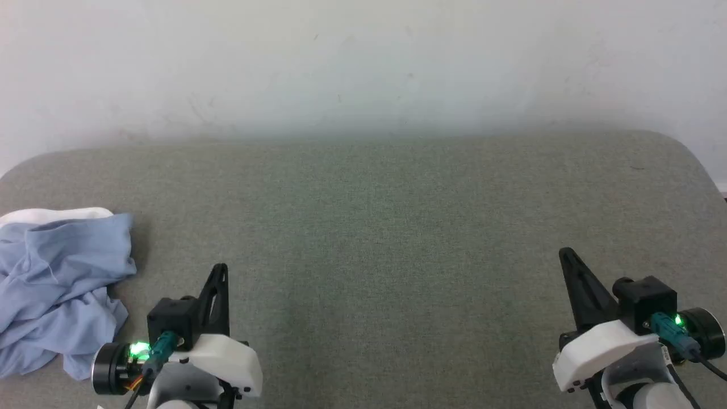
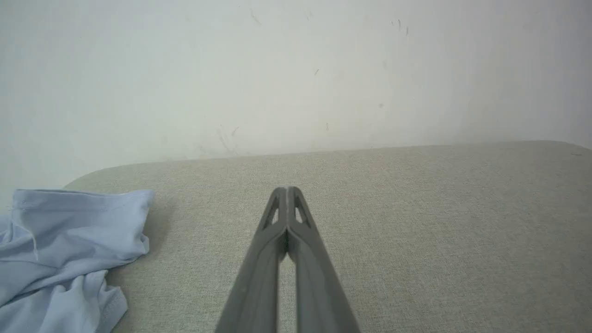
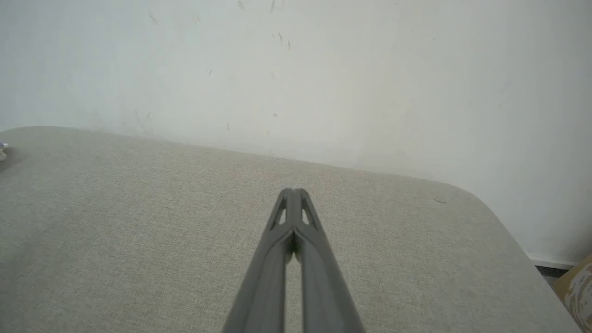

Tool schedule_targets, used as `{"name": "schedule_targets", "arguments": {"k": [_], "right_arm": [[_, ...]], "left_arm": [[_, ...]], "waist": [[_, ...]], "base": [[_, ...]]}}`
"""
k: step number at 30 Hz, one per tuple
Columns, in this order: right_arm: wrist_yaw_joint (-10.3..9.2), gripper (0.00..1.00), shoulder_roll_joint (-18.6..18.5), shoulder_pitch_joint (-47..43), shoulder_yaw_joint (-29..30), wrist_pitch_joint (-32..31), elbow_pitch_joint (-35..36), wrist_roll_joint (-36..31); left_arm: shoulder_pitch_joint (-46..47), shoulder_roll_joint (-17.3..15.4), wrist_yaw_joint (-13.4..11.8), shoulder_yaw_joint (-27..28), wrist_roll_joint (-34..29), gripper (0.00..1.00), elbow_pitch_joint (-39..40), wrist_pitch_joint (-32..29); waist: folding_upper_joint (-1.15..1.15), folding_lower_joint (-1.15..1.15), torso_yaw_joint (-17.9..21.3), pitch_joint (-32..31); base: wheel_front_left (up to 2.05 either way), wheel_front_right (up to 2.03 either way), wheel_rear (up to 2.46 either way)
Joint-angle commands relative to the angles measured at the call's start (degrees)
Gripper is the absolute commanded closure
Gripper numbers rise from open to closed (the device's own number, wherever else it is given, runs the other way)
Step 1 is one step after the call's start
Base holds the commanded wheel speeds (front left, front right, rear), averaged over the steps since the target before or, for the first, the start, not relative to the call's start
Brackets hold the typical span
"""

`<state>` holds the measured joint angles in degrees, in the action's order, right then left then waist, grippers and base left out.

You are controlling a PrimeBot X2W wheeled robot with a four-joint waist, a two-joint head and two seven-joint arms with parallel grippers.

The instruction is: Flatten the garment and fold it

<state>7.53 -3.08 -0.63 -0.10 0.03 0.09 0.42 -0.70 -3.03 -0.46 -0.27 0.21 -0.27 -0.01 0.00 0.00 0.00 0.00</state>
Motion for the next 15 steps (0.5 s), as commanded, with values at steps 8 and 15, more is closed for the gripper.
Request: {"name": "schedule_targets", "arguments": {"k": [8,15], "right_arm": [[-0.04,1.0,0.2,0.6,0.1,0.0,-0.1,-0.4],[-0.04,1.0,0.2,0.6,0.1,0.0,-0.1,-0.4]], "left_arm": [[0.7,0.2,0.5,0.3,-0.2,1.0,0.3,0.0],[0.7,0.2,0.5,0.3,-0.2,1.0,0.3,0.0]], "waist": [[0.0,0.0,0.0,0.0],[0.0,0.0,0.0,0.0]], "base": [[0.0,0.0,0.0],[0.0,0.0,0.0]]}}
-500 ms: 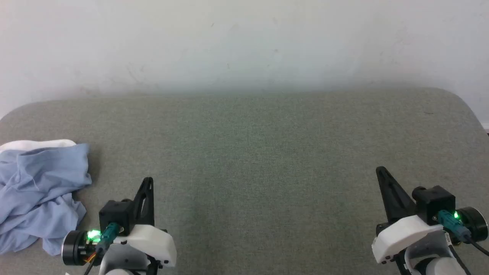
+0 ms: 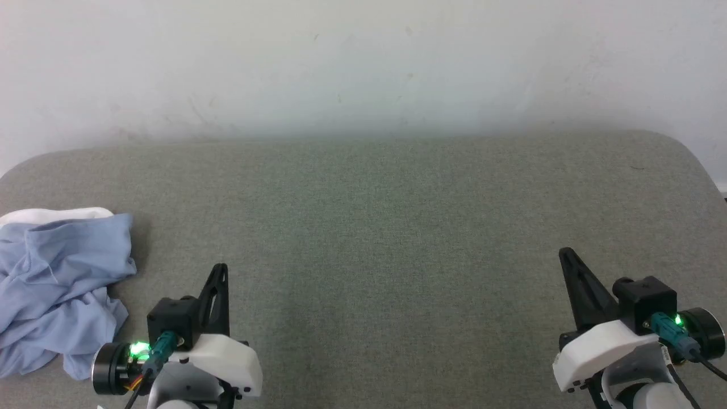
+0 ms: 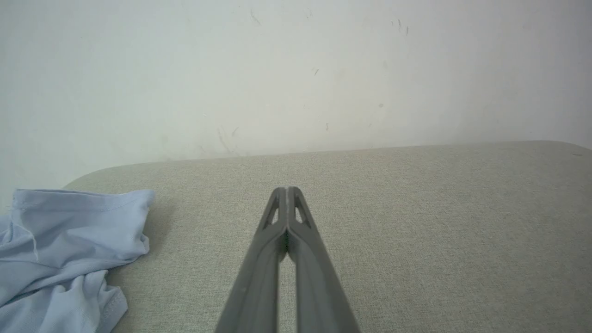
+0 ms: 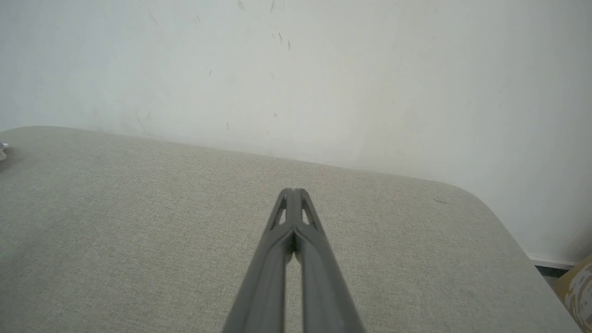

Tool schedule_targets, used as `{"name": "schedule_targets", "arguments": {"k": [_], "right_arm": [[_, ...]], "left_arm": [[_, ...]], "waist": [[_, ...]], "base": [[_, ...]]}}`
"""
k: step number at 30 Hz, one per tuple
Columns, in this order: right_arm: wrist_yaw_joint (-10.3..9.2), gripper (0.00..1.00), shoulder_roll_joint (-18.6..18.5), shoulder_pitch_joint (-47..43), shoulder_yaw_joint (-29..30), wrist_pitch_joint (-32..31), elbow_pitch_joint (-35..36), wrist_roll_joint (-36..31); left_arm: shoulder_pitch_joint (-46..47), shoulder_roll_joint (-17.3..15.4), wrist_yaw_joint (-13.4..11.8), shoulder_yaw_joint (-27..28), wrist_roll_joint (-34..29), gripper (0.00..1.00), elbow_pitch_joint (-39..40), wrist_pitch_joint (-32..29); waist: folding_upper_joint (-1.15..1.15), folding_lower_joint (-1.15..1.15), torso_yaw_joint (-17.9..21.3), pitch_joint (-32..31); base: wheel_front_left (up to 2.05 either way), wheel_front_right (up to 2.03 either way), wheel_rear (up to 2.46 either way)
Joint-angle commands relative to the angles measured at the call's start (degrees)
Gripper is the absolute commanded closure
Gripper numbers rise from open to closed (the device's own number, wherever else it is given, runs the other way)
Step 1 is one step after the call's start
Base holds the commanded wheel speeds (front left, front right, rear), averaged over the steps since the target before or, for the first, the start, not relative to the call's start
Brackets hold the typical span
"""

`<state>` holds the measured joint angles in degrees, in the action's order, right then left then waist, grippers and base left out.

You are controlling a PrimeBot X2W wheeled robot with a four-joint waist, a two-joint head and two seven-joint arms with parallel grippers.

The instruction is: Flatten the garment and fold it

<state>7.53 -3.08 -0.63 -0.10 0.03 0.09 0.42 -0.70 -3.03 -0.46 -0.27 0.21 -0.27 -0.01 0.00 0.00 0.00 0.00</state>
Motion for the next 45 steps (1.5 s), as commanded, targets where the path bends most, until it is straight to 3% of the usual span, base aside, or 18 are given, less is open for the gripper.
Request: {"name": "schedule_targets", "arguments": {"k": [1,21,22,45], "right_arm": [[-0.04,1.0,0.2,0.6,0.1,0.0,-0.1,-0.4],[-0.04,1.0,0.2,0.6,0.1,0.0,-0.1,-0.4],[0.0,0.0,0.0,0.0,0.0,0.0,0.0,0.0],[-0.01,0.0,0.0,-0.4,0.8,2.5,-0.6,1.8]], "left_arm": [[0.7,0.2,0.5,0.3,-0.2,1.0,0.3,0.0],[0.7,0.2,0.5,0.3,-0.2,1.0,0.3,0.0],[0.0,0.0,0.0,0.0,0.0,0.0,0.0,0.0],[0.6,0.0,1.3,-0.5,2.8,0.0,-0.8,2.5]], "waist": [[0.0,0.0,0.0,0.0],[0.0,0.0,0.0,0.0],[0.0,0.0,0.0,0.0],[0.0,0.0,-1.1,0.0]], "base": [[0.0,0.0,0.0],[0.0,0.0,0.0],[0.0,0.0,0.0],[0.0,0.0,0.0]]}}
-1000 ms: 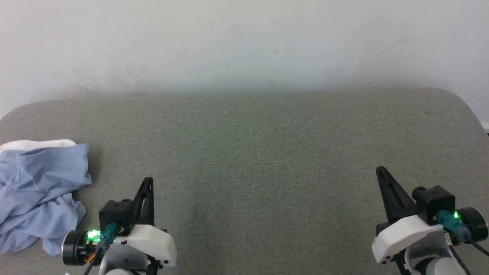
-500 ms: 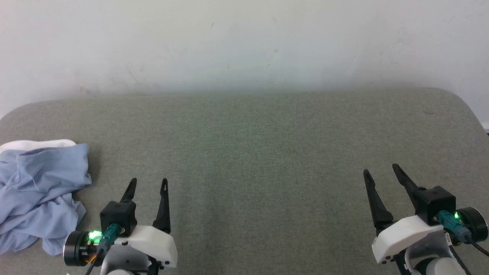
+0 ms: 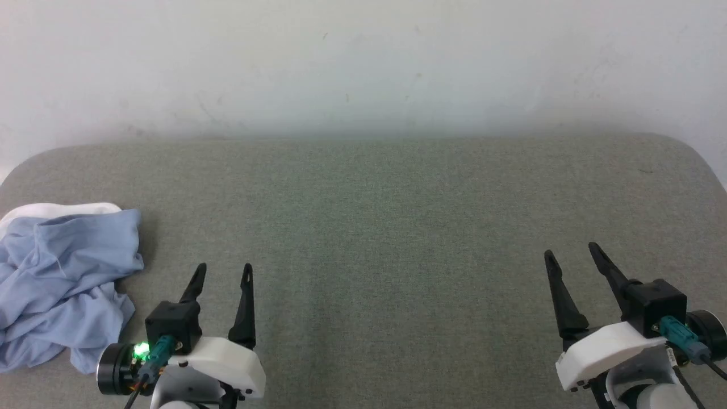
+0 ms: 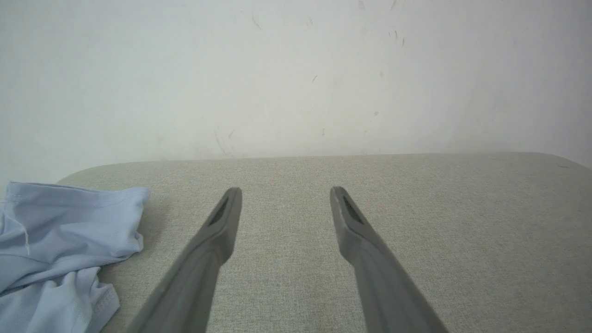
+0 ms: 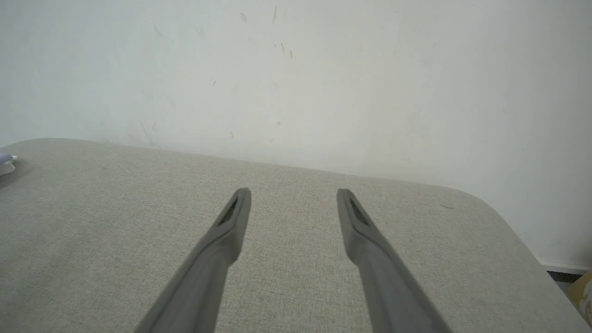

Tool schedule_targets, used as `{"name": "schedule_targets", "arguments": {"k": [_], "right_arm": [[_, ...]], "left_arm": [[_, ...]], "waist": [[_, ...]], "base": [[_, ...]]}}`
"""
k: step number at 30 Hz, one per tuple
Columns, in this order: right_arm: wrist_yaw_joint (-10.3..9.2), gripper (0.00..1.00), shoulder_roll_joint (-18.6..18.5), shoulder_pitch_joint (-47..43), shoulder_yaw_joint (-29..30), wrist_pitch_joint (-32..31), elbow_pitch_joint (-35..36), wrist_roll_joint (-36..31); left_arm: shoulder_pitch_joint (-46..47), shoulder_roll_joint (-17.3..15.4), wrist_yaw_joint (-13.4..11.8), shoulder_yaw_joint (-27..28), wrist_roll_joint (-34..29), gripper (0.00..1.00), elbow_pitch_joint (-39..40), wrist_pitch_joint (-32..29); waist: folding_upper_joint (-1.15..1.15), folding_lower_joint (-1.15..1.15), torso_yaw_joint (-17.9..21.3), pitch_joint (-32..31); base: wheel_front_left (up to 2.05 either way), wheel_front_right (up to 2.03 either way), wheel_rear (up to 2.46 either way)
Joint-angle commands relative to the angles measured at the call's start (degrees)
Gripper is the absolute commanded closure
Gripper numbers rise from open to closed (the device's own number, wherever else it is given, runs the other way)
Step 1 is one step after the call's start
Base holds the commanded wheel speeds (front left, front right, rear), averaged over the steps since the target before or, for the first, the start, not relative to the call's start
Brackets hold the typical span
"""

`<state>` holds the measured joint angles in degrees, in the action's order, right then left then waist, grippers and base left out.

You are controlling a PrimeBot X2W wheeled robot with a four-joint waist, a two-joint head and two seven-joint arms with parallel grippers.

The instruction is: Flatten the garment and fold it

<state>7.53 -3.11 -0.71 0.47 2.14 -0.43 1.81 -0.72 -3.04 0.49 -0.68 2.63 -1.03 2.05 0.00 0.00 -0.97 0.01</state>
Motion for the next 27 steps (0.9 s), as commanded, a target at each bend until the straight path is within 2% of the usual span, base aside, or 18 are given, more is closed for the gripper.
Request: {"name": "schedule_targets", "arguments": {"k": [1,27], "right_arm": [[-0.01,0.0,0.1,-0.3,0.2,0.5,-0.1,0.5],[-0.02,0.0,0.1,-0.4,-0.4,1.9,2.1,0.6]], "left_arm": [[0.6,0.0,0.4,-0.1,0.5,0.0,0.0,0.6],[1.0,0.1,1.9,1.8,4.5,0.0,-0.2,3.7]], "waist": [[0.0,0.0,-0.3,0.0],[0.0,0.0,-8.5,0.7]], "base": [[0.0,0.0,0.0],[0.0,0.0,0.0]]}}
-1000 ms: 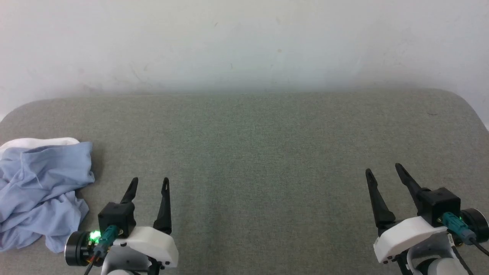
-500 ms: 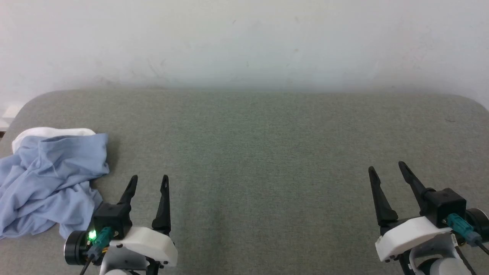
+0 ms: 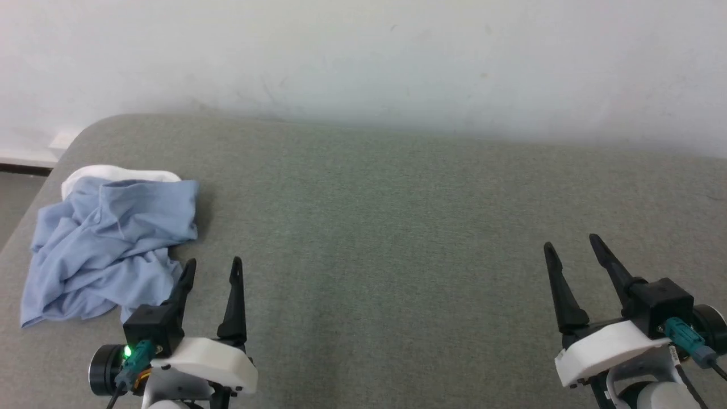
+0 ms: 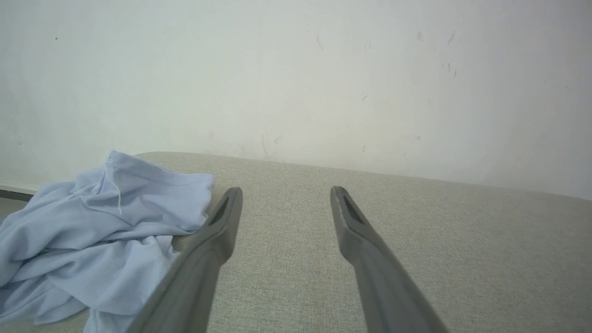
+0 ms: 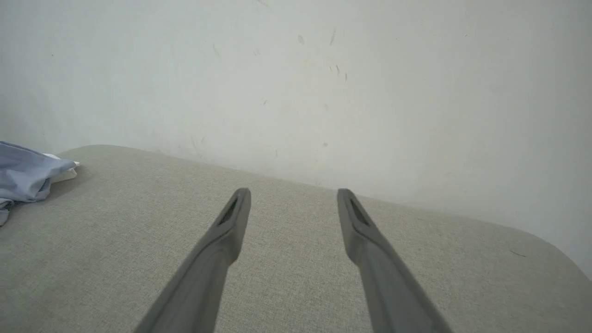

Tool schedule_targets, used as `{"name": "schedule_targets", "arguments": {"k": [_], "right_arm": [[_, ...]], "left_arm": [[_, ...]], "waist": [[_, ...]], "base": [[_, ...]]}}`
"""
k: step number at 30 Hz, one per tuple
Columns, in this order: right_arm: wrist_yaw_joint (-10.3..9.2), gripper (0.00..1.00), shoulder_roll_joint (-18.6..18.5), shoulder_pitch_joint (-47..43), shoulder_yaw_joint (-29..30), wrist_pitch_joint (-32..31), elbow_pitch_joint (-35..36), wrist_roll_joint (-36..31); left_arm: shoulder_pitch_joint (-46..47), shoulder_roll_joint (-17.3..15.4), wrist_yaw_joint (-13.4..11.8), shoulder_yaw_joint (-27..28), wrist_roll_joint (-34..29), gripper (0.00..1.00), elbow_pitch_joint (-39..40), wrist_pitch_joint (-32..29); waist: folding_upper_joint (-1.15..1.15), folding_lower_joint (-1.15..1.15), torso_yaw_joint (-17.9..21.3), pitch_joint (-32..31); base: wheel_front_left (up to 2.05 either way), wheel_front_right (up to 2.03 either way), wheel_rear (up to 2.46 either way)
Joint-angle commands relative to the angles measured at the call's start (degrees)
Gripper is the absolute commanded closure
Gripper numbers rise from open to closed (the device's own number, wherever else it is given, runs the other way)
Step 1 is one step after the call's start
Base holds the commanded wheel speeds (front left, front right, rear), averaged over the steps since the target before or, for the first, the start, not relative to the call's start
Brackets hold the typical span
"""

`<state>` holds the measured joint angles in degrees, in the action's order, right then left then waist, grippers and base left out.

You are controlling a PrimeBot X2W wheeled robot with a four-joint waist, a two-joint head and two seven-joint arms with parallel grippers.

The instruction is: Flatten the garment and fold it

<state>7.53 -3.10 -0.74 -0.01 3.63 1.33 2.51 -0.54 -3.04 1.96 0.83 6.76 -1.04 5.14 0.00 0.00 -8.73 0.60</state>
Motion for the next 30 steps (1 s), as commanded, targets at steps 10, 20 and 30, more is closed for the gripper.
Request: {"name": "schedule_targets", "arguments": {"k": [10,20,30], "right_arm": [[-0.02,0.0,0.1,-0.8,-1.3,0.1,2.0,-0.6],[-0.02,0.0,0.1,-1.3,-3.2,0.2,3.1,-0.6],[-0.03,0.0,0.1,-1.2,-3.6,0.4,3.9,-0.7]], "left_arm": [[0.4,0.1,0.9,1.4,1.8,0.0,-1.0,1.8],[-0.1,0.1,1.4,2.3,3.2,0.0,-1.6,3.0],[0.0,0.1,1.9,3.0,4.5,0.0,-2.3,4.2]], "waist": [[0.0,0.0,-5.7,-0.4],[0.0,0.0,-11.2,-0.7],[0.0,0.0,-15.8,0.1]], "base": [[0.0,0.0,0.0],[0.0,0.0,0.0],[0.0,0.0,0.0]]}}
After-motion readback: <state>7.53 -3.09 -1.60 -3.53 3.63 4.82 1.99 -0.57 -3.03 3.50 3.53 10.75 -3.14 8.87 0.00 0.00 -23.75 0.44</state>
